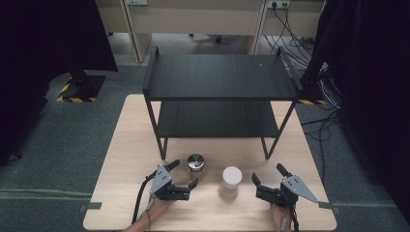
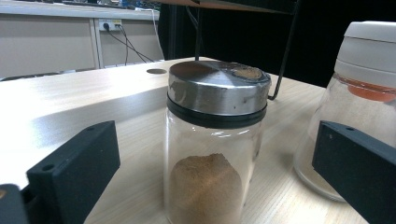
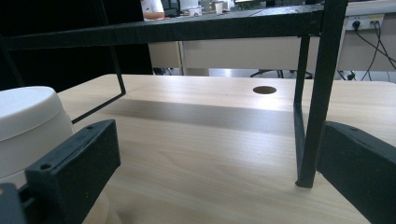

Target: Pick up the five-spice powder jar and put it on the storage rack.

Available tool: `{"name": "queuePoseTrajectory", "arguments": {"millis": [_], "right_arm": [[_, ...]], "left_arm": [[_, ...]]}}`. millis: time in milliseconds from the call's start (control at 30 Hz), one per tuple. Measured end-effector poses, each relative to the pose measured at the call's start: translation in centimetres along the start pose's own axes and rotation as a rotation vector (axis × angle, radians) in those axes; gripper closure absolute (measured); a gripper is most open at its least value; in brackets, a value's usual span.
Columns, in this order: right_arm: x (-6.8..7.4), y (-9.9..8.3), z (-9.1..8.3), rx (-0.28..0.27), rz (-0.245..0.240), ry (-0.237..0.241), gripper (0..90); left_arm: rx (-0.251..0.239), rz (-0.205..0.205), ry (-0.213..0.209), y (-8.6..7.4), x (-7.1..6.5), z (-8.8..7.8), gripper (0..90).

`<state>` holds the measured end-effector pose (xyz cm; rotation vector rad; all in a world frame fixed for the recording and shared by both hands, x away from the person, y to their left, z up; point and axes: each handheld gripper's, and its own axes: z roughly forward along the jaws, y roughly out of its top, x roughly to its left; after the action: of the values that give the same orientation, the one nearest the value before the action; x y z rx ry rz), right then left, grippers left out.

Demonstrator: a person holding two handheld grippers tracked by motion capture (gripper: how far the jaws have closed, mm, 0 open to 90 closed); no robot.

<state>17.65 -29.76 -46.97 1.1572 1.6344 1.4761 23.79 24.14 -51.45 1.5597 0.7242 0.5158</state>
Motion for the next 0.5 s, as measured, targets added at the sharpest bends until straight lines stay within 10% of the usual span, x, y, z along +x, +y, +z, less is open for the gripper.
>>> {"name": "queuePoseTrajectory", "arguments": {"millis": [500], "right_arm": [[0.1,-0.02,-0.3,-0.007,-0.005,-0.003,0.3]], "left_arm": [[0.0,0.013,-0.006,-0.01,-0.08,0.0,0.4]]}}
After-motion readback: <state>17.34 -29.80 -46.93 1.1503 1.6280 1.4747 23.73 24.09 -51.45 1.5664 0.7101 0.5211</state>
